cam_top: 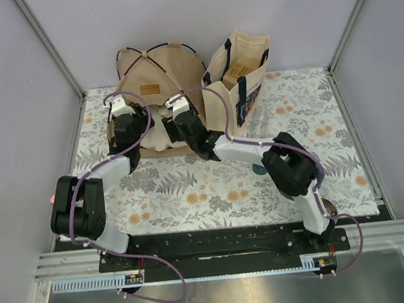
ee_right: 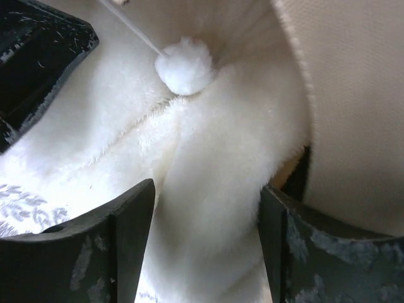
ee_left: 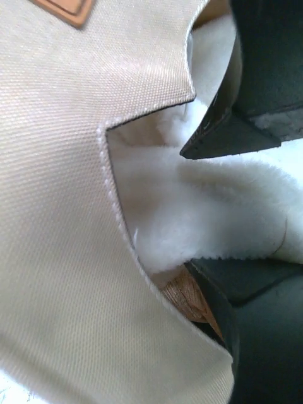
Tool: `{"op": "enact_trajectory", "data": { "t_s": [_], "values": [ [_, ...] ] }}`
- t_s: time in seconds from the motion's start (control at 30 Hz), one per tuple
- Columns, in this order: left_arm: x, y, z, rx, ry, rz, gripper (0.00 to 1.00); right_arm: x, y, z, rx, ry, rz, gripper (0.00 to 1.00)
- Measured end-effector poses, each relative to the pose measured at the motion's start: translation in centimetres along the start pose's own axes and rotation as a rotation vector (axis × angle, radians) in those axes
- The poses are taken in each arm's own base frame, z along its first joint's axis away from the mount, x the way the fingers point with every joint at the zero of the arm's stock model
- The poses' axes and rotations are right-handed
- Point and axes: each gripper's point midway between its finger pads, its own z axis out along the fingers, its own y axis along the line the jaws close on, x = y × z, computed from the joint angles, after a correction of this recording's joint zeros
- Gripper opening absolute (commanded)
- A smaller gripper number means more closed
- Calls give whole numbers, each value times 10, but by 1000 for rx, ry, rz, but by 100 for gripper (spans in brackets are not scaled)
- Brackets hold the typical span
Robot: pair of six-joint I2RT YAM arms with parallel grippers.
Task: Set up the pet tent
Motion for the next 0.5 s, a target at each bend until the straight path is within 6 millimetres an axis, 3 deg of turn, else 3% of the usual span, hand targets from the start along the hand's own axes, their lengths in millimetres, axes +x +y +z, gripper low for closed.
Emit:
{"op": "enact_trajectory", "data": {
  "t_s": [0.07,0.2,0.37,0.43,0.5],
  "values": [
    [-6,-3,-12,11,0,-17,76,-7,-4,-19,-14,-4,21,75],
    [-24,-12,-32,33,-3,-46,81,-46,-5,-53,-63,-66,83,74],
    [-23,-12,-48,27,48,-65,81,-86,2,-91,-161,-139,158,58],
    [-19,-13,-55,28,80,-77,79,-86,8,-98,-203,-139,180,48],
    [-19,-14,-63,35,91,-95,54,-73,11,-99,-223,-113,187,42]
  ]
}}
